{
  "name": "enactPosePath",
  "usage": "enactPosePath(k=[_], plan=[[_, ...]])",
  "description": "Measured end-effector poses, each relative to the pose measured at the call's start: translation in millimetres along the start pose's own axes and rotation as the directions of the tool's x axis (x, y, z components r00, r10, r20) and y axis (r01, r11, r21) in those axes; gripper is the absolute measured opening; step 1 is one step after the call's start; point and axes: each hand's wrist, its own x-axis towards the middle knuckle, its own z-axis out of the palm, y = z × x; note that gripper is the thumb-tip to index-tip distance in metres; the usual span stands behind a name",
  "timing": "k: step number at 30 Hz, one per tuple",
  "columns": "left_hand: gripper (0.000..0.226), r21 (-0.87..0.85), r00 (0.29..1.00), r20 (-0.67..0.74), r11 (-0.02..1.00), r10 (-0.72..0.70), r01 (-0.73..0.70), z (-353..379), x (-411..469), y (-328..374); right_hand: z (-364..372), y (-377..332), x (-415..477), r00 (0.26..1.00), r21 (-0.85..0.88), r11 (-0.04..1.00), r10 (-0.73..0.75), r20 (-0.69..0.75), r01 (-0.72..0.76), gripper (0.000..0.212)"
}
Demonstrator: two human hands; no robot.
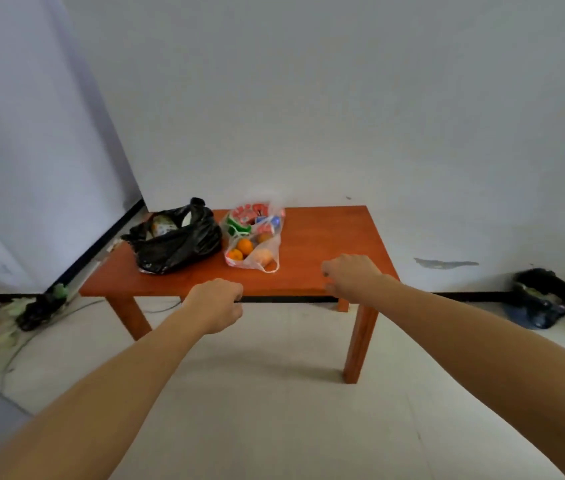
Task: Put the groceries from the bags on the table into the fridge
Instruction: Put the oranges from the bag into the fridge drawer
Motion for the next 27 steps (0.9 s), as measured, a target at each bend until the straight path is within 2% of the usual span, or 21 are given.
enactPosePath(k=[4, 11, 14, 19, 24, 27], plan=[[0.012, -0.025, 0.999, 0.018, 0.998, -0.05, 0.05, 10, 54, -47, 8, -6, 91, 0.999, -0.008, 0.999, -0.039, 0.017, 0.039, 0.03], [0.016, -0.124, 0.993, 0.051, 0.986, -0.103, 0.109, 34, 138, -120, 25, -21, 220, 0.992, -0.018, 0.995, -0.091, 0.09, 0.093, 0.026], [0.017, -0.137, 0.997, 0.053, 0.988, -0.064, 0.07, 48, 185, -148, 42, -22, 273, 0.993, -0.002, 0.998, -0.069, 0.099, 0.07, 0.028], [0.022, -0.109, 0.995, 0.088, 0.994, 0.037, -0.027, 69, 268, -187, 71, -18, 352, 0.989, 0.073, 0.996, 0.044, 0.145, -0.055, 0.028], [0.027, -0.126, 0.98, 0.137, 0.984, 0.144, -0.127, 85, 346, -210, 83, -11, 416, 0.977, 0.222, 0.961, 0.13, 0.17, -0.166, 0.033], [0.021, -0.154, 0.97, 0.169, 0.976, 0.177, -0.152, 105, 387, -209, 101, -7, 450, 0.97, 0.302, 0.931, 0.149, 0.195, -0.204, 0.033]])
